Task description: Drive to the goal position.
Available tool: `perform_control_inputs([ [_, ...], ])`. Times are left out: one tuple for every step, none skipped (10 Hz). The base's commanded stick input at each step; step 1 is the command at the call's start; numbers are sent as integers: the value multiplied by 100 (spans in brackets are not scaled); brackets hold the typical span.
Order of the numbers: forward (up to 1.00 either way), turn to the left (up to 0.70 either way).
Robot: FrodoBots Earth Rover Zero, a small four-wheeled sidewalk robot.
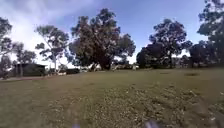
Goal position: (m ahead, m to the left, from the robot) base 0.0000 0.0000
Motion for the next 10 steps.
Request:
perform_control_inputs([
  [70,0],
  [70,0],
  [70,0],
  [70,0],
  [70,0],
  [70,0],
  [70,0],
  [70,0],
  [70,0],
  [70,0],
])
